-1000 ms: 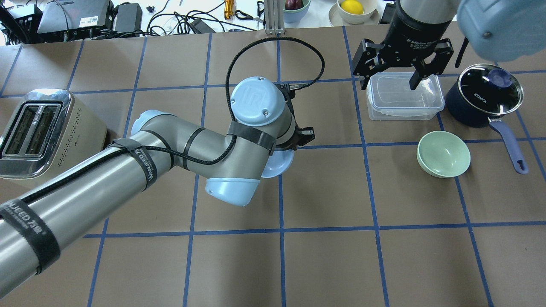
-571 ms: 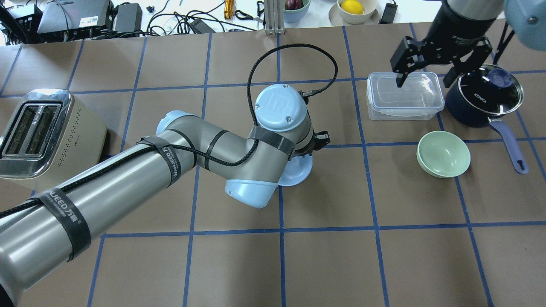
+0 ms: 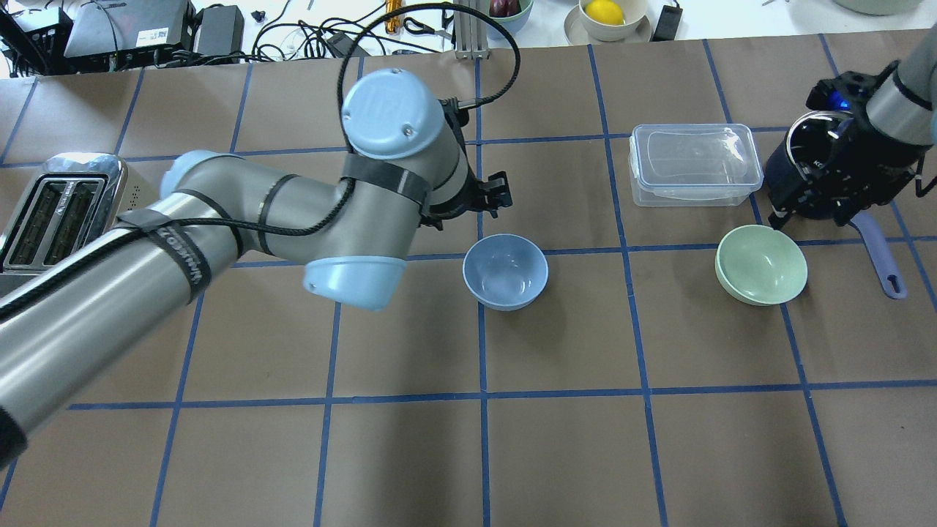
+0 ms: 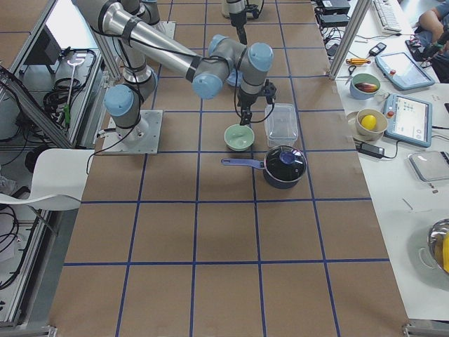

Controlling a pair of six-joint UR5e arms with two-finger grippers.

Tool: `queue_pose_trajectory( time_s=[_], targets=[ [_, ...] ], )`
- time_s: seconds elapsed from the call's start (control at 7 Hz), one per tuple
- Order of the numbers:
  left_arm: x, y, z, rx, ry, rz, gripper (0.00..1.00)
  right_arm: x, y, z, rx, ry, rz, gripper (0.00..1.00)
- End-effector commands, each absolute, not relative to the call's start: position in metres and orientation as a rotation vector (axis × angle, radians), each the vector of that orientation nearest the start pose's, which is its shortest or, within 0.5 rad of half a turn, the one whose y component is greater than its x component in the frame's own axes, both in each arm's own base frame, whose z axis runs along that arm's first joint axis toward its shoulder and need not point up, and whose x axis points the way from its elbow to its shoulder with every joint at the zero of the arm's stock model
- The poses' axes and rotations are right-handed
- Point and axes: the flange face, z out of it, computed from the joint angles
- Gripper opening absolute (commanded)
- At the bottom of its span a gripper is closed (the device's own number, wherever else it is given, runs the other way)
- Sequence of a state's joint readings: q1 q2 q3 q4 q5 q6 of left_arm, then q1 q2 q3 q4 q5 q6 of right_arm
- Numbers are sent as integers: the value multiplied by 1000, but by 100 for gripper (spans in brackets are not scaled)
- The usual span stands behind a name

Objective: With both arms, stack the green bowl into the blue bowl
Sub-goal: 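Release the blue bowl, raise the left gripper while the right gripper reaches the green bowl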

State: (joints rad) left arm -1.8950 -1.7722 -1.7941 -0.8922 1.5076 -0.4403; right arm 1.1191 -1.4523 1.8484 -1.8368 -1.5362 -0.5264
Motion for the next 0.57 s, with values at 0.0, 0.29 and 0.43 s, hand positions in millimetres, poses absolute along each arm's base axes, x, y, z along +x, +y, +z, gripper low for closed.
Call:
queue_pose_trajectory(
  time_s=[0.0,0.29,0.43],
  targets=[
    [-224,-478,410,-42,3225,-225,100,-122,-494,242,-116,3078,62,100],
    [-144,-466,439,207,3185,-88,100,-126,-497,217,-135,3077,64,85],
    [-121,-462,450,263,3139,-97,100,-125,-498,212,-144,3072,76,60]
  ],
)
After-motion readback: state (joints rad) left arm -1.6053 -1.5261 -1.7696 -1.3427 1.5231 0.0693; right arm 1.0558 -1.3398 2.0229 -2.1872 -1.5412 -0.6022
